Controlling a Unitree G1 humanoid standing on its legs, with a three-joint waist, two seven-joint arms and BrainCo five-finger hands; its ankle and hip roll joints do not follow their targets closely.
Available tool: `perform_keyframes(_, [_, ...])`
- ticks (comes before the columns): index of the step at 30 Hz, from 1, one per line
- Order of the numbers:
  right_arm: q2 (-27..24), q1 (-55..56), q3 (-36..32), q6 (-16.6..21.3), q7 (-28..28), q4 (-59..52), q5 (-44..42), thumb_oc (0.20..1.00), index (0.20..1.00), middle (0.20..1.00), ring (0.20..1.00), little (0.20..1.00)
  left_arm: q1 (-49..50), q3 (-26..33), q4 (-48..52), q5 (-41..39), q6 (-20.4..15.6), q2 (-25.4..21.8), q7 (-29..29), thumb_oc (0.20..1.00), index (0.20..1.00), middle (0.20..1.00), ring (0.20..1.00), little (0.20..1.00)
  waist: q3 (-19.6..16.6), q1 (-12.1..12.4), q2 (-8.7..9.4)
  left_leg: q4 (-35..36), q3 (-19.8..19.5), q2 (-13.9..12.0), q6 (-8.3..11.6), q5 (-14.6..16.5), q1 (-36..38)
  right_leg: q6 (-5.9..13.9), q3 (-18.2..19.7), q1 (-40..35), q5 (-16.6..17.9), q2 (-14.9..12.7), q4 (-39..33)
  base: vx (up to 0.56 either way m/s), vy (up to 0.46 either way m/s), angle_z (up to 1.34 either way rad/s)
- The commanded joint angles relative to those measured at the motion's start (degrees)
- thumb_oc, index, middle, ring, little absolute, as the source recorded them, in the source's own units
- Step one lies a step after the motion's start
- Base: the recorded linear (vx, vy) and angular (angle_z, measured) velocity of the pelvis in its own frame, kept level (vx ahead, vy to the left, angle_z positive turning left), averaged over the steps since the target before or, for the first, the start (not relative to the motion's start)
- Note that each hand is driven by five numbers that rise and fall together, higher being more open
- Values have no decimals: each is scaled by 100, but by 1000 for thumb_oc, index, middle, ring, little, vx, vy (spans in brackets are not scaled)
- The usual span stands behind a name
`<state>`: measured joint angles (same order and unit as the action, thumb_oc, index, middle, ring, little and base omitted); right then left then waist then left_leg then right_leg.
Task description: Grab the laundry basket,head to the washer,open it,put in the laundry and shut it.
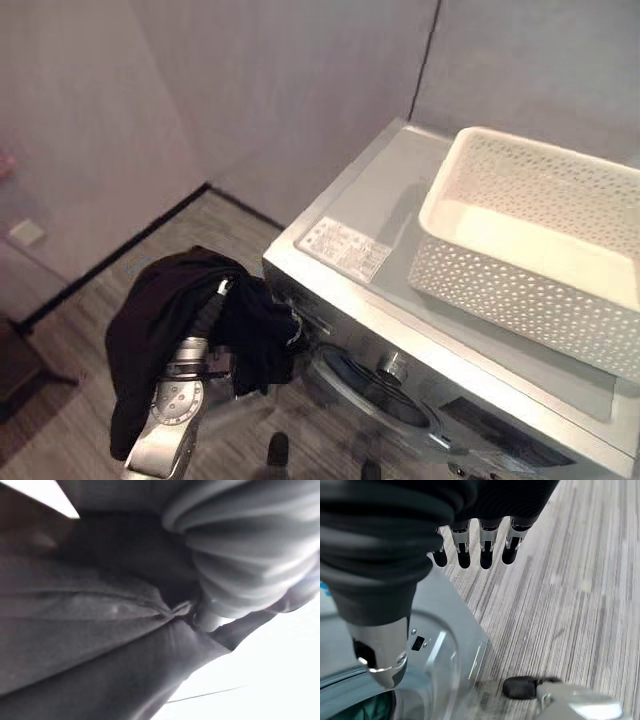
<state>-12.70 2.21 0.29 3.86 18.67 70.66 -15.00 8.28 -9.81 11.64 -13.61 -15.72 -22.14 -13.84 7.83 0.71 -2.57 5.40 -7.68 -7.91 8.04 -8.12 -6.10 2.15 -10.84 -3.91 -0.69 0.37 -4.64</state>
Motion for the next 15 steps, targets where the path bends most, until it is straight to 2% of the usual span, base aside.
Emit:
perform_keyframes(1, [-219, -369, 198, 187, 98, -190, 49, 1000, 1000, 1000, 1000, 1000, -725, -34, -160, -52, -222, -48, 183, 200, 200, 200, 200, 200, 69, -203, 462, -1023, 530, -729, 66, -8, -72, 165, -19, 505, -260, -466, 22, -306, -131, 54])
perform_keyframes(3, [-263, -377, 225, 225, 99, -302, 49, 1000, 1000, 1000, 1000, 1000, -848, -282, -519, 44, -196, -12, 296, 200, 200, 200, 200, 200, 63, -347, 584, -1814, 887, -683, -49, 456, -51, 79, -106, 712, -208, -472, 18, -256, -162, 68])
perform_keyframes(4, [-293, -342, 193, 264, 104, -392, 26, 1000, 1000, 1000, 1000, 1000, -909, -485, -799, 130, -171, 23, 403, 200, 200, 200, 200, 200, -8, -483, 628, -2475, 1158, -736, -138, 761, 54, 37, -226, 843, -172, -465, -9, -160, -116, 30])
perform_keyframes(5, [-292, -343, 189, 263, 104, -395, 26, 1000, 1000, 1000, 1000, 1000, -918, -490, -810, 132, -178, 24, 401, 200, 200, 200, 200, 200, -24, -494, 637, -2480, 1146, -719, -146, 741, 14, 37, -236, 868, -152, -480, -16, -135, -82, 16])
perform_keyframes(7, [-301, -284, 110, 296, 118, -452, -9, 1000, 1000, 1000, 1000, 1000, -972, -719, -1072, 270, -142, 15, 554, 200, 200, 200, 200, 200, -113, -675, 594, -2690, 1370, -888, -144, 738, 327, 37, -463, 1061, -115, -449, -36, -111, -16, 36])
perform_keyframes(8, [-289, -190, 29, 295, 129, -492, -16, 1000, 1000, 1000, 1000, 1000, -969, -814, -1160, 299, -117, 17, 622, 200, 200, 200, 200, 200, -223, -868, 429, -2540, 1480, -1011, -58, 634, 846, 65, -664, 1255, -48, -406, -31, -121, 47, 68])
perform_keyframes(9, [-277, -171, 7, 293, 140, -489, -13, 1000, 1000, 1000, 1000, 1000, -954, -855, -1211, 291, -114, 31, 664, 200, 200, 200, 200, 200, -261, -946, 352, -2423, 1489, -1046, -12, 504, 1063, 78, -736, 1347, -5, -386, -29, -72, 55, 76])
perform_keyframes(10, [-282, -168, 9, 292, 140, -491, -13, 1000, 1000, 1000, 1000, 1000, -952, -855, -1215, 291, -117, 36, 664, 200, 200, 200, 200, 200, -256, -949, 342, -2394, 1489, -1056, -3, 492, 1088, 75, -742, 1333, -10, -375, -32, -119, 111, 71])
perform_keyframes(11, [-269, -177, -36, 296, 164, -492, -31, 1000, 1000, 1000, 1000, 1000, -956, -929, -1323, 236, -73, 55, 695, 200, 200, 200, 200, 200, -332, -1102, 171, -2067, 1427, -1042, 70, 253, 1565, 114, -852, 1596, 131, -360, -11, -126, 136, 72])
perform_keyframes(12, [-260, -187, -52, 290, 171, -452, -50, 1000, 1000, 1000, 1000, 1000, -955, -964, -1377, 250, -61, 79, 684, 200, 200, 200, 200, 200, -359, -1158, 106, -1855, 1319, -956, 73, 178, 1693, 136, -879, 1686, 199, -369, -25, -133, 140, 60])
perform_keyframes(13, [-260, -187, -51, 290, 170, -451, -50, 1000, 1000, 1000, 1000, 1000, -955, -963, -1377, 250, -62, 79, 684, 200, 200, 200, 200, 200, -364, -1165, 113, -1846, 1312, -947, 71, 168, 1687, 138, -883, 1690, 201, -379, -26, -134, 155, 70])
perform_keyframes(14, [-246, -245, -74, 281, 155, -367, -78, 1000, 1000, 1000, 1000, 1000, -954, -1081, -1500, 314, -47, 133, 724, 200, 200, 200, 200, 200, -356, -1242, -22, -1501, 1276, -854, 90, 260, 1794, 195, -909, 1835, 298, -391, -8, -170, 188, 52])
perform_keyframes(15, [-261, -269, -92, 285, 159, -343, -85, 1000, 1000, 1000, 1000, 1000, -962, -1131, -1545, 296, -58, 155, 748, 200, 200, 200, 200, 200, -336, -1314, -81, -1333, 1450, -888, 116, 287, 1851, 228, -986, 1947, 363, -504, 4, -155, 192, 58])
